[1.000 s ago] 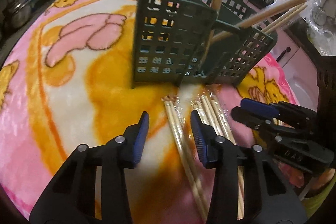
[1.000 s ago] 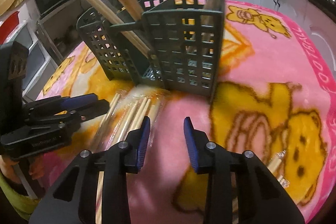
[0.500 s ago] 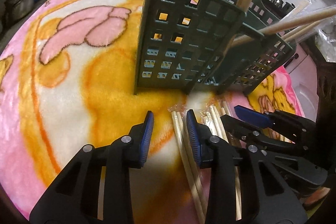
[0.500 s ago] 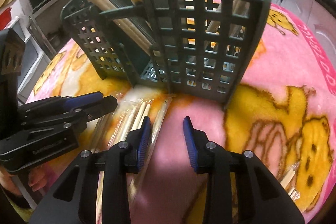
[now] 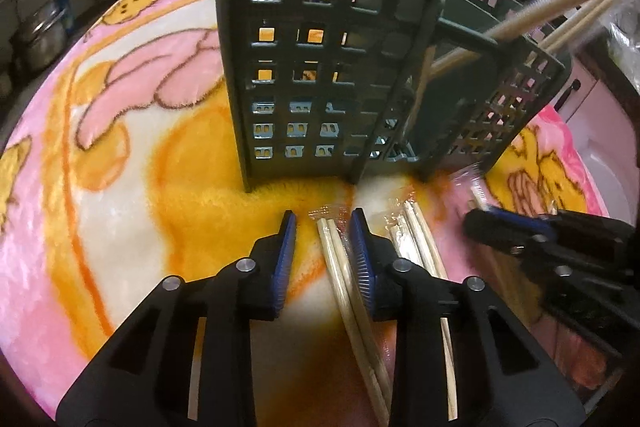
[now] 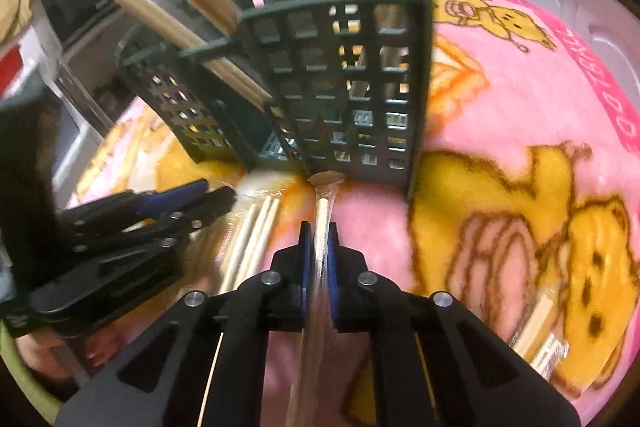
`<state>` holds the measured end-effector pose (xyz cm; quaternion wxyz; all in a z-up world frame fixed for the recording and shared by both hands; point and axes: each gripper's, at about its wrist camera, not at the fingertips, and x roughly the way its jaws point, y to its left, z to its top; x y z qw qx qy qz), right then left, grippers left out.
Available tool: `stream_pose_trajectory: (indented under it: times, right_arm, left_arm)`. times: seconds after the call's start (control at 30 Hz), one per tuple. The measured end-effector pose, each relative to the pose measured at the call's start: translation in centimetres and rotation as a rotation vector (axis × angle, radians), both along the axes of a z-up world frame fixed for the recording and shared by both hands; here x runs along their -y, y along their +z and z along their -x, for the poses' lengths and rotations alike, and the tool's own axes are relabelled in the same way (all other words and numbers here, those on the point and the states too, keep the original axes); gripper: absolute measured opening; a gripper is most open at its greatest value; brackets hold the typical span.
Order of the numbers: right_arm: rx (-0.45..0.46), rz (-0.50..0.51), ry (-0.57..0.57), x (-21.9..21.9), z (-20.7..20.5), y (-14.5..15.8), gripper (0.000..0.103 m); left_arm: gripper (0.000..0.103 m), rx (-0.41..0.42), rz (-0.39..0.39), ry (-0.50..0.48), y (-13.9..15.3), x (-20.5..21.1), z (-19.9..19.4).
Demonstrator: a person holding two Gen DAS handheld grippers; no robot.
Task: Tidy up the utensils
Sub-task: 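Close the left tool on a wrapped chopstick while the right tool grasps another, then lift both held chopsticks and carry them above the green caddy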
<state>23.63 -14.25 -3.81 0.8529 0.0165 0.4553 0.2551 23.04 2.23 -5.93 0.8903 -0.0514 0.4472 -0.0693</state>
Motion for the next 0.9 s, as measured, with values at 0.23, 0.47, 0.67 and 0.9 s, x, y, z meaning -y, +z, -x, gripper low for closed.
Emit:
stream_pose_trajectory:
  times: [0.23, 0.47, 0.67, 0.9]
  right_arm:
    - [0.059, -0.077, 0.015, 1.0, 2.5, 2.5, 0.007]
    - [0.120, -0.091, 0.001, 1.4, 4.3, 4.7, 0.007]
    - [0.163, -0.114, -0.024, 2.8, 5.1, 6.1, 0.007]
    - [0.196, -0.136, -0.032, 3.7, 5.7, 7.2, 0.007]
  left_arm:
    - [0.011, -0.012, -0.002, -0.005, 0.1, -0.1, -0.4]
    - [0.003, -0.002, 0.056, -0.007, 1.1, -2.3, 0.1]
    - [0.003, 0.076, 0.081, -0.030, 4.0, -1.9, 1.5]
    - [0.003, 0.147, 0.114, -0.062, 7.8, -1.7, 3.3]
